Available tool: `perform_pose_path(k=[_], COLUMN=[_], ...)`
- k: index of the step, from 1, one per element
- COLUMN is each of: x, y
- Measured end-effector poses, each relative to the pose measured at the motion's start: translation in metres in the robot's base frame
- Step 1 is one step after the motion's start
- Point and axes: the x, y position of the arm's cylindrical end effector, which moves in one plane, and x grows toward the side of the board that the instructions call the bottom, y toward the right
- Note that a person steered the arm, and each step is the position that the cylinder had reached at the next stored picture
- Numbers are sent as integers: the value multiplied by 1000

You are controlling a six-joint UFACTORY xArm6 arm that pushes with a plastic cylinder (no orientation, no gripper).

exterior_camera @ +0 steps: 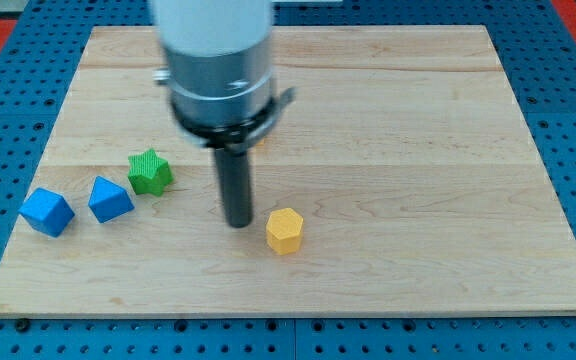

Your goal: Move green star into the red circle

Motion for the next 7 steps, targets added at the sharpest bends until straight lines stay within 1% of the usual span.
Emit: perform_pose_path(k=[1,2,3,4,5,6,7], x=[-23,-68,-75,-50,-48,-58,-62], y=[-46,-82,-103,-105,-142,-165,-132])
